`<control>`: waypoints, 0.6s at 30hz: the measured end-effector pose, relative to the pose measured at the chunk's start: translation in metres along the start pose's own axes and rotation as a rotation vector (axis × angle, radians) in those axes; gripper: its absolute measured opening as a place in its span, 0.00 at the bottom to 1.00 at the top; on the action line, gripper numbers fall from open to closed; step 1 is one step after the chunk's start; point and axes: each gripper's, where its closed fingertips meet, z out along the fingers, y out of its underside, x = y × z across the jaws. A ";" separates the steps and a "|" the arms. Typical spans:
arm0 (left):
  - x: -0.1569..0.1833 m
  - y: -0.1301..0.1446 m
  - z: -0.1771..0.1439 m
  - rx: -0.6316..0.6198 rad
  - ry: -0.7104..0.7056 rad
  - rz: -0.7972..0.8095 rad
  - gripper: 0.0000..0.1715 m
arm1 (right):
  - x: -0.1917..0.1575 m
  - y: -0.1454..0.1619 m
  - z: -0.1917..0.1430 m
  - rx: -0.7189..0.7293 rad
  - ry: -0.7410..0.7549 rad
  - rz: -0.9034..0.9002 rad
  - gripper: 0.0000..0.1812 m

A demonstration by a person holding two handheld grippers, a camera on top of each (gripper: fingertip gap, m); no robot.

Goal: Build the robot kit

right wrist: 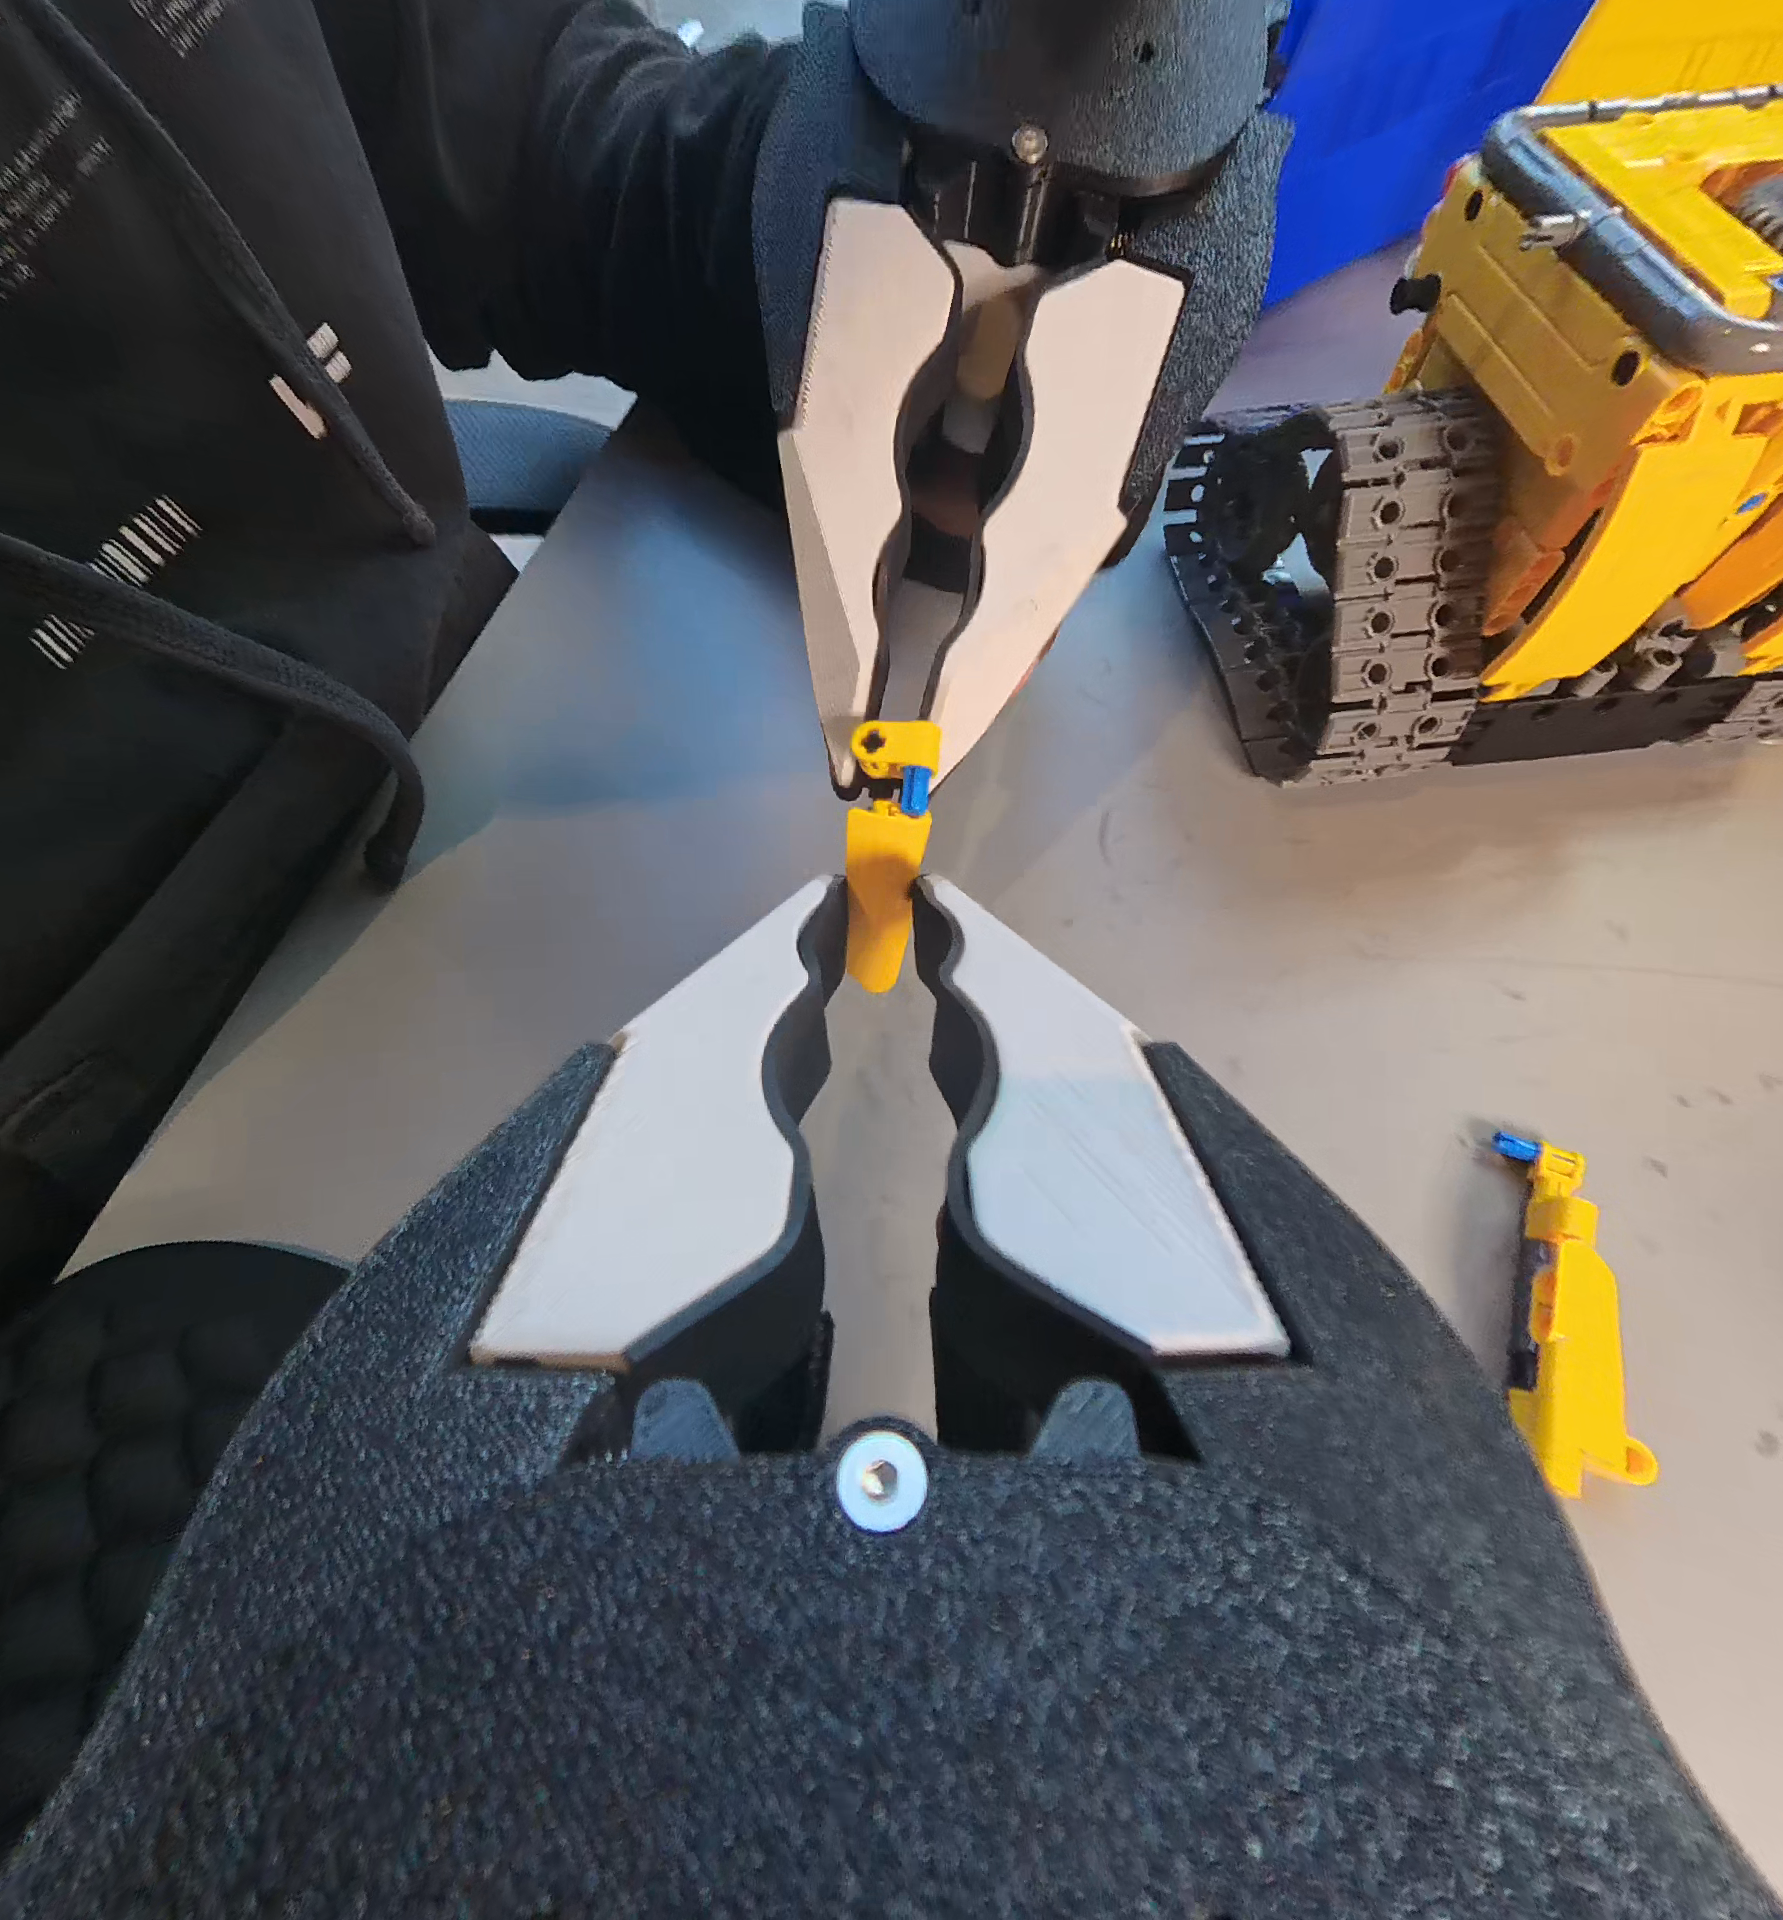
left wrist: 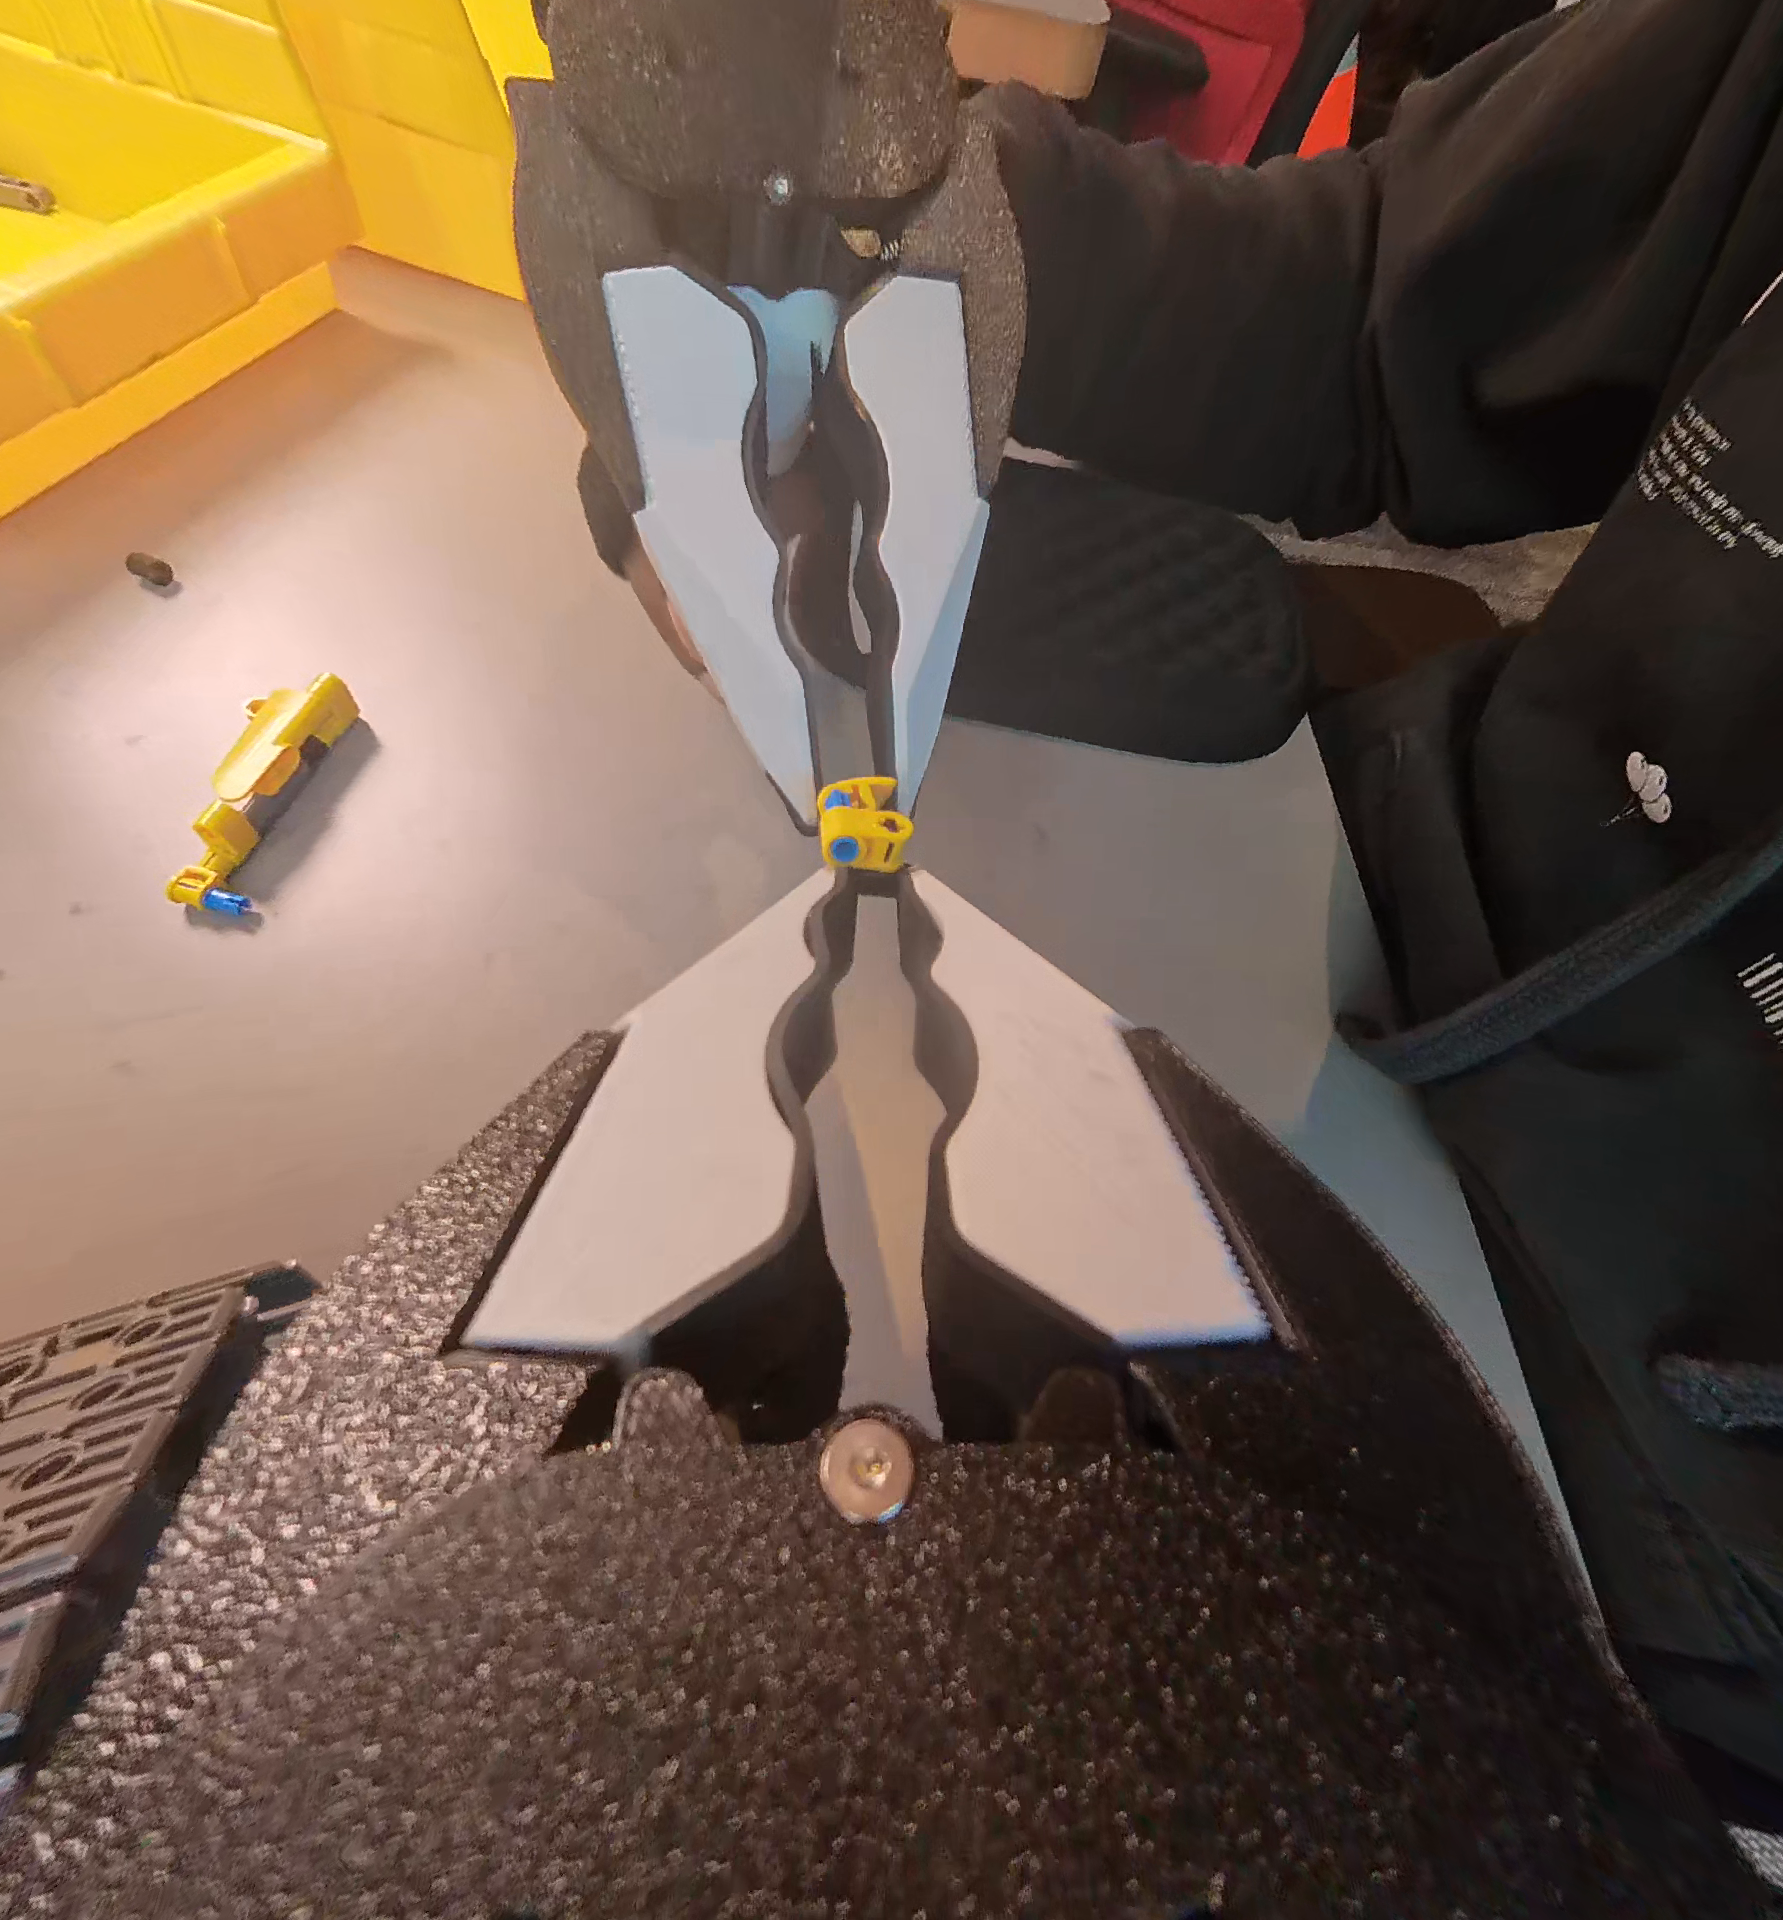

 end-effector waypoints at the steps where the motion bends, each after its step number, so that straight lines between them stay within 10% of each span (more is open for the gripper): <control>1: -0.001 0.003 0.001 -0.021 -0.009 0.000 0.04 | 0.002 0.003 0.000 -0.026 0.014 -0.008 0.07; 18: -0.016 0.033 0.014 -0.191 -0.024 -0.196 0.04 | 0.016 0.035 0.010 -0.202 0.126 -0.079 0.07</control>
